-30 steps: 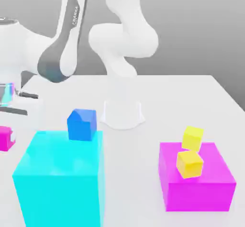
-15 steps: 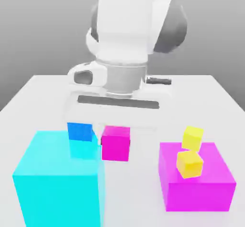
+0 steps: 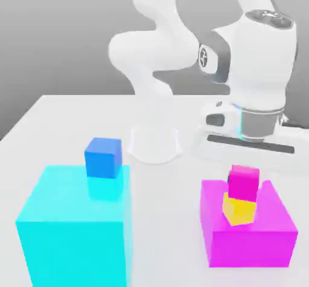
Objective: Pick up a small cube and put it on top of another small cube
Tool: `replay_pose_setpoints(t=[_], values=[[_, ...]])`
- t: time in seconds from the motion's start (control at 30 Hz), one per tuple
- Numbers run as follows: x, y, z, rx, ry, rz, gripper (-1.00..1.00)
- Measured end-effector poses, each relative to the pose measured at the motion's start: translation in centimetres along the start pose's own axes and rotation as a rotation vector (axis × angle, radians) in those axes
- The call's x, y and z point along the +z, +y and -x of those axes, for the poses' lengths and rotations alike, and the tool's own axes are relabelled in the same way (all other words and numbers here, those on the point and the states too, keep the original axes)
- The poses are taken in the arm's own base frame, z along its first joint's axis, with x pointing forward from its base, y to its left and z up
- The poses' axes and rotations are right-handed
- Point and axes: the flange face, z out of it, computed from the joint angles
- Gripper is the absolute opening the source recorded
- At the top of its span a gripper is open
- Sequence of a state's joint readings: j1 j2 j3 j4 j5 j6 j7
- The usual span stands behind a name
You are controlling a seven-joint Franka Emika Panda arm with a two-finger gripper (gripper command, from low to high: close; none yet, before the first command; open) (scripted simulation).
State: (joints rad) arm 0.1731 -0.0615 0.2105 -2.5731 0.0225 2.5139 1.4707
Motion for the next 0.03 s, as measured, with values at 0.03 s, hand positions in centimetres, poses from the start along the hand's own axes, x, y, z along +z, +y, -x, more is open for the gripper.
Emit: replay_pose_setpoints(t=[0.03], values=[[0.0,0.0,0.0,0.0,0.0,0.0,1.0]])
